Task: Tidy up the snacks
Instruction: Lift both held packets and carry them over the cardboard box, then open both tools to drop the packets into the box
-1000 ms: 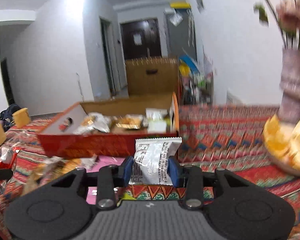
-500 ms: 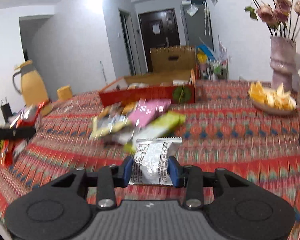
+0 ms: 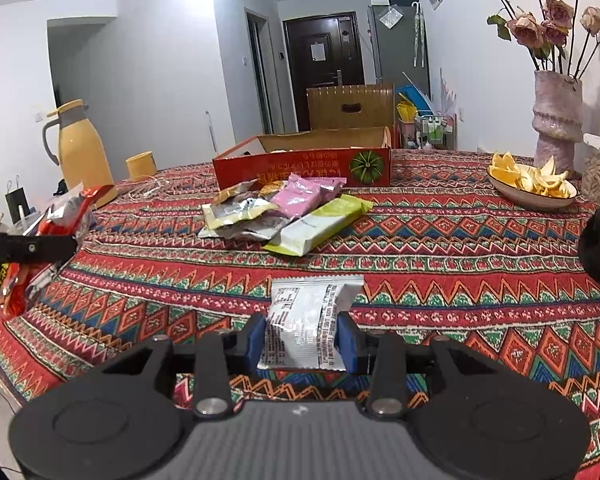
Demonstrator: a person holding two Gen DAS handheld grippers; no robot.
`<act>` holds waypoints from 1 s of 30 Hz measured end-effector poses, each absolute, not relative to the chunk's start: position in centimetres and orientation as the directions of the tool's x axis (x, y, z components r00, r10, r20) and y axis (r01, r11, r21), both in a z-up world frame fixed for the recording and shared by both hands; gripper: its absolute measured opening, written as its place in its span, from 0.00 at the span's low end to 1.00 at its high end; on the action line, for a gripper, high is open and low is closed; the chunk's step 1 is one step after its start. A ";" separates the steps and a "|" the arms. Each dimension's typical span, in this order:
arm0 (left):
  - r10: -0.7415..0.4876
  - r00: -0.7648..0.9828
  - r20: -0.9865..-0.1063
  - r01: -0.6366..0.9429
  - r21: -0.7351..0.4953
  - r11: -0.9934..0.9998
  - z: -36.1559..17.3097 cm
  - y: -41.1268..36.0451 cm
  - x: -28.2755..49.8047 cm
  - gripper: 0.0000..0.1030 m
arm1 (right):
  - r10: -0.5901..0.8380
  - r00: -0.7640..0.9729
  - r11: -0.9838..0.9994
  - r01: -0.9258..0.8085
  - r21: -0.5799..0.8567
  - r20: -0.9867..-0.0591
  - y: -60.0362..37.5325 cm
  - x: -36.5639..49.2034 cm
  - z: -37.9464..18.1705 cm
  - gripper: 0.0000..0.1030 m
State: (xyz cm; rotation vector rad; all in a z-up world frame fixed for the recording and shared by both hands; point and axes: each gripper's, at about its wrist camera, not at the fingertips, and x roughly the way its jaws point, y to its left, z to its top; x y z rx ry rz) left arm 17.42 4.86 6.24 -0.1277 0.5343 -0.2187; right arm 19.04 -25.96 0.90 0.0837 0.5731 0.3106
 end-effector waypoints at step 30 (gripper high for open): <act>-0.265 0.843 -0.468 0.195 -0.194 0.961 12.5 4.4 56.4 0.54 | 0.432 0.802 0.902 -0.388 0.190 -0.414 -25.0 56.7 10.3 0.36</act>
